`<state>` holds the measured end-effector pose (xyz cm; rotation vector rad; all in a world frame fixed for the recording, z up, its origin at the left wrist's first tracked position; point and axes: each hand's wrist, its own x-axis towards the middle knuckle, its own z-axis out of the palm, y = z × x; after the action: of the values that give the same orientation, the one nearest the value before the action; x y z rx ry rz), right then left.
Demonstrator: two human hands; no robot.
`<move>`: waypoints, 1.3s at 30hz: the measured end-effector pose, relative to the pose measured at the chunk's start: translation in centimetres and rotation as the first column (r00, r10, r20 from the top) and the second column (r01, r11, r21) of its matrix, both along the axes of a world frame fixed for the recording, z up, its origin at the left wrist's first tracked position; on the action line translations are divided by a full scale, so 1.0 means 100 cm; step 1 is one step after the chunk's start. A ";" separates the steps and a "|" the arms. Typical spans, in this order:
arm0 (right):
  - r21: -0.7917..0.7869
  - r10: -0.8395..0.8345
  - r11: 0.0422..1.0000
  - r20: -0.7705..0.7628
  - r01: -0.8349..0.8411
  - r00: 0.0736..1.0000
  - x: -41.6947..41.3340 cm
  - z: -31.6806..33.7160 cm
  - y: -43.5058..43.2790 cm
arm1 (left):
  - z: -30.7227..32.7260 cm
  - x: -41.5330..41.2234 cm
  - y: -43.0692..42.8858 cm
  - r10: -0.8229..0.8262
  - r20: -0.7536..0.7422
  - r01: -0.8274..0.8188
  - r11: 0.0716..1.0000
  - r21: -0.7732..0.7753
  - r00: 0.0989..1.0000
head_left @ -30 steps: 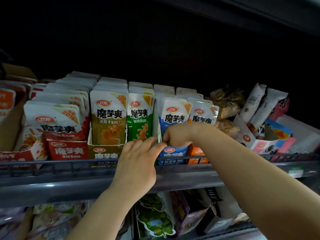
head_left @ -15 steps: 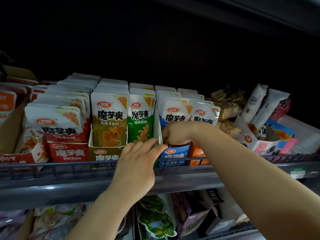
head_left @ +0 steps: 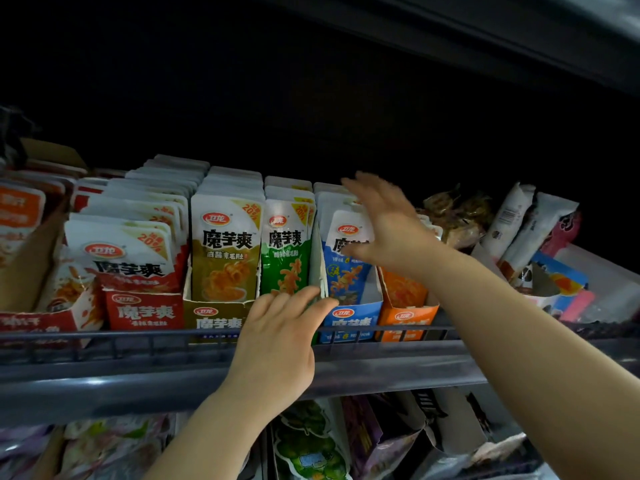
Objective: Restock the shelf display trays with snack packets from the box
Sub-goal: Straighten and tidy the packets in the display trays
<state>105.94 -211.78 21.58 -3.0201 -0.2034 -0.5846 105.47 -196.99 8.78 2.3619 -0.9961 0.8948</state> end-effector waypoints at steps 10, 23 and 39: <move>0.052 0.009 0.999 -0.201 0.001 0.980 0.025 0.003 -0.004 | -0.003 0.001 0.001 -0.003 -0.002 0.003 1.000 0.008 1.000; 0.166 -0.080 0.980 -0.153 0.106 0.985 0.021 0.018 -0.013 | -0.003 0.001 0.001 0.035 0.004 -0.035 0.999 0.040 0.999; 0.452 -0.263 0.880 0.211 0.145 0.942 -0.032 -0.011 -0.095 | 0.029 -0.030 -0.047 0.016 -0.090 0.001 0.984 0.178 0.996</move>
<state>102.75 -221.25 20.49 -2.5380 0.2175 -0.9175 102.48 -201.65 11.64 2.5307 -1.0707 0.7197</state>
